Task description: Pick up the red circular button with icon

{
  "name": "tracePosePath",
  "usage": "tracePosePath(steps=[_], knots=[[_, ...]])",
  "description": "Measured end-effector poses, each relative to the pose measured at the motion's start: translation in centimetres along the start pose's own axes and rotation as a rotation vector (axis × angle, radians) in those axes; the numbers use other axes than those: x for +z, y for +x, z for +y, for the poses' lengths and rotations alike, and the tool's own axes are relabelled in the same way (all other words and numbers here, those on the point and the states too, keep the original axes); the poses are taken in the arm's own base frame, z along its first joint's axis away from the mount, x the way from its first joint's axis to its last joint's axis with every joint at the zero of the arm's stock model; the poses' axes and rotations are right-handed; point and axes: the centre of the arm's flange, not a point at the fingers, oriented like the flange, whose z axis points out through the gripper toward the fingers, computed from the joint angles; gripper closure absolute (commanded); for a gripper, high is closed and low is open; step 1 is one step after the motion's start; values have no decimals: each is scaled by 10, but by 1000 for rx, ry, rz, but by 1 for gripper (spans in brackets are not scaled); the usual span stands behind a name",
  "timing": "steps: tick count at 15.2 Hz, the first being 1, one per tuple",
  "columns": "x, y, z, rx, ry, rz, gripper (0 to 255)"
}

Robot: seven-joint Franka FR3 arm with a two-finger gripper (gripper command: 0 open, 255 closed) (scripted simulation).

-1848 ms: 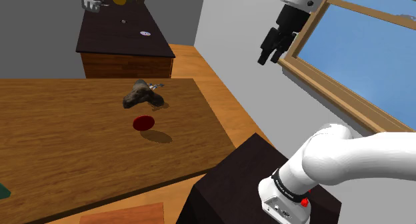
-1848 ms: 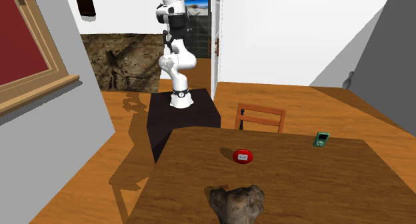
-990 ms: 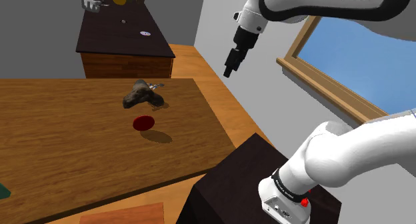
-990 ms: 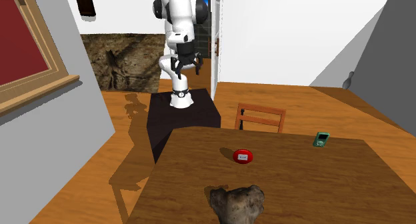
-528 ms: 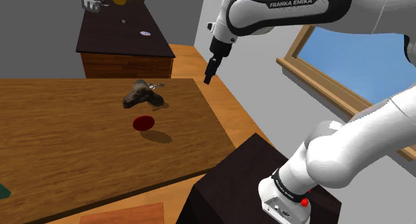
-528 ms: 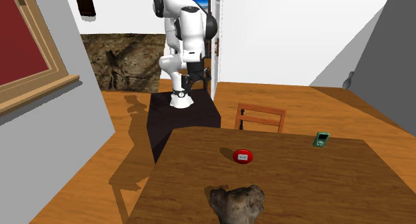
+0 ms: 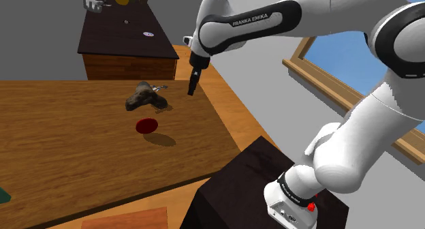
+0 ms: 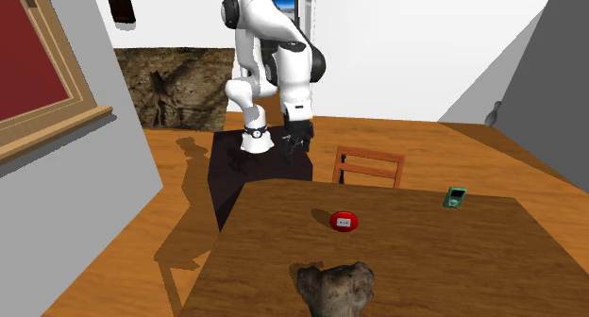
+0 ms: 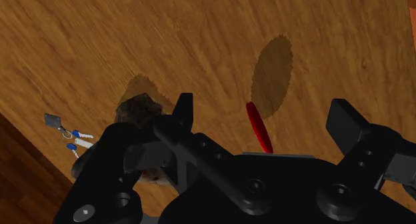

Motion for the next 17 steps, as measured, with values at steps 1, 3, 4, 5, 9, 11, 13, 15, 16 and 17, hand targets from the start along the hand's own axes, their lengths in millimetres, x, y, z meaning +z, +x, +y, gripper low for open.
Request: tracePosePath(steps=[1, 3, 4, 5, 9, 11, 13, 15, 16, 17], knots=[[11, 10, 0, -29, -1, 0, 0], [28, 33, -3, -88, -2, -1, 0], [36, 43, -3, -118, -2, -1, 0], [46, 53, -7, -147, -3, -2, 0], [82, 88, -16, -264, -5, -3, 0], [97, 107, -22, -323, -6, -4, 0], [116, 122, -28, -381, -7, -5, 0], [134, 139, -37, -440, -7, -6, 0], [143, 148, -39, -466, -8, -6, 0], [150, 152, -41, -480, -8, -6, 0]])
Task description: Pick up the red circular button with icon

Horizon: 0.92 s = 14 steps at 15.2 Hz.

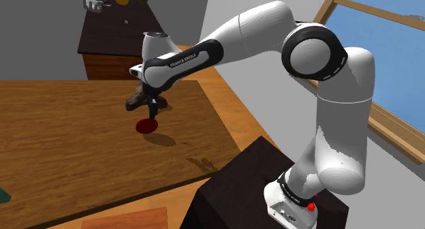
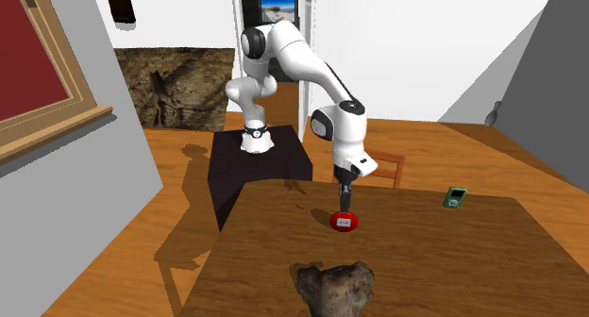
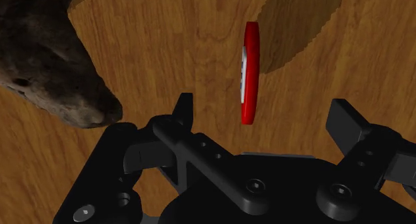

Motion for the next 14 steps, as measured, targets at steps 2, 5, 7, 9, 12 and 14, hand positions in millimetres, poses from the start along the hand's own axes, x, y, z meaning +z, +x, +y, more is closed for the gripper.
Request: tracePosePath(steps=[2, 5, 7, 9, 12, 14], knots=[[12, 5, -1, -10, 0, 0, 0], [28, 6, 1, -13, 0, 0, 0], [38, 5, 0, -14, 0, 0, 0], [41, 5, 0, -14, 0, 0, 255], [41, 5, -1, -14, -1, 0, 255], [41, 5, -1, -14, -1, 1, 255]])
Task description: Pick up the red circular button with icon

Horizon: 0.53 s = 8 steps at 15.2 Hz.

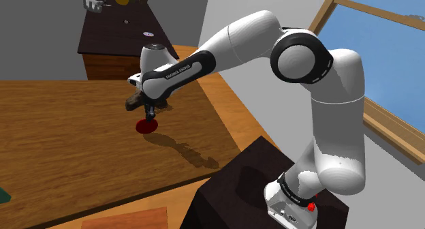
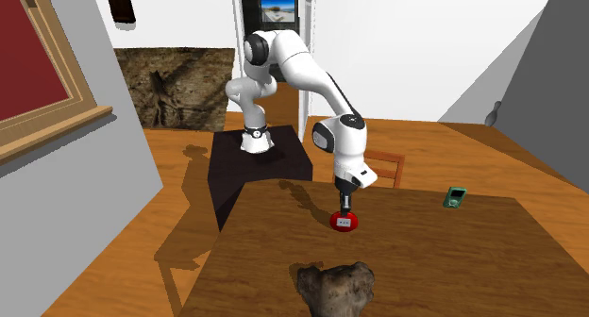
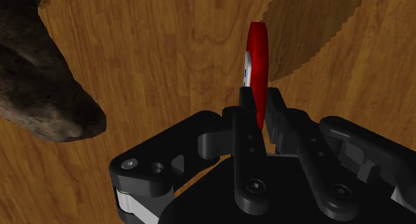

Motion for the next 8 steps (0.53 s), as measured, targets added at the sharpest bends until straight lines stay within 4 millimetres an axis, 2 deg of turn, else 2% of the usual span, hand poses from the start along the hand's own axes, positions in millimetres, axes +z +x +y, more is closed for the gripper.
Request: tracePosePath(steps=[5, 8], knots=[[-2, -1, 0, 0, 0, 0, 255], [-16, 1, 1, 0, 0, 0, 255]])
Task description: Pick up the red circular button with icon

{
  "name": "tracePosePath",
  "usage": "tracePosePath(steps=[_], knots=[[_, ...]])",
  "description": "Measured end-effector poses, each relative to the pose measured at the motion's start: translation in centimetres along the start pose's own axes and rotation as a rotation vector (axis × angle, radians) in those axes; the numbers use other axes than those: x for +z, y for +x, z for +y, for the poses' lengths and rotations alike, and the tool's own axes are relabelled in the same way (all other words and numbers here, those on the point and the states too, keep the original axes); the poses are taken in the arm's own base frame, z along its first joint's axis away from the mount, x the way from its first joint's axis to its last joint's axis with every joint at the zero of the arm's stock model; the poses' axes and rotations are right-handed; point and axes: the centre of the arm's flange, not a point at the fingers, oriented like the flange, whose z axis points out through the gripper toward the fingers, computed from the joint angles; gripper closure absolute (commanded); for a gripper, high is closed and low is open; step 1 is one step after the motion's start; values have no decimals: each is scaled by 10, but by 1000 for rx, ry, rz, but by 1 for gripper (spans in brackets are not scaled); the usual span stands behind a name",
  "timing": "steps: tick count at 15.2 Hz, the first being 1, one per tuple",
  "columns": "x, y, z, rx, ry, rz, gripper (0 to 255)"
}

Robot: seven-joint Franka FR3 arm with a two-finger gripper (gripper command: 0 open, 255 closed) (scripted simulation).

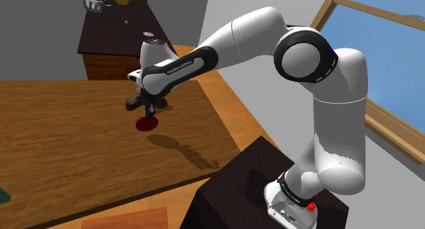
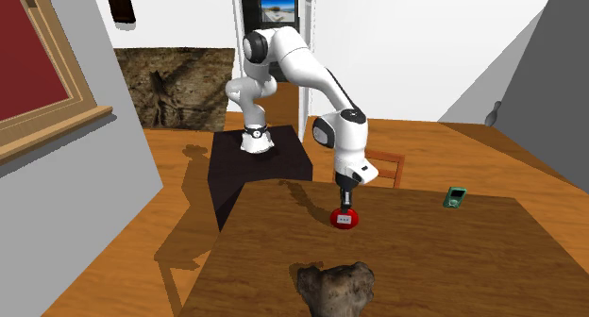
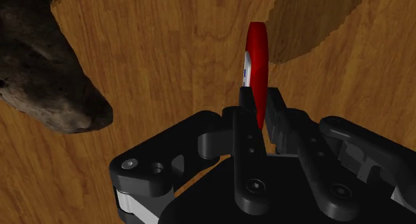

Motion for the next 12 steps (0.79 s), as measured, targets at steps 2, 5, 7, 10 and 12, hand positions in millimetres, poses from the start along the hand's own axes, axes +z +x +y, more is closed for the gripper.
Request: tracePosePath(steps=[2, 5, 7, 10, 12], knots=[[-10, 0, 0, 0, 0, 0, 255], [-24, 0, 0, 0, 0, 0, 255], [-35, 0, 0, 0, 0, 0, 255], [-50, 2, 0, 0, 0, 0, 255], [-60, 2, 0, 0, 0, 0, 255]])
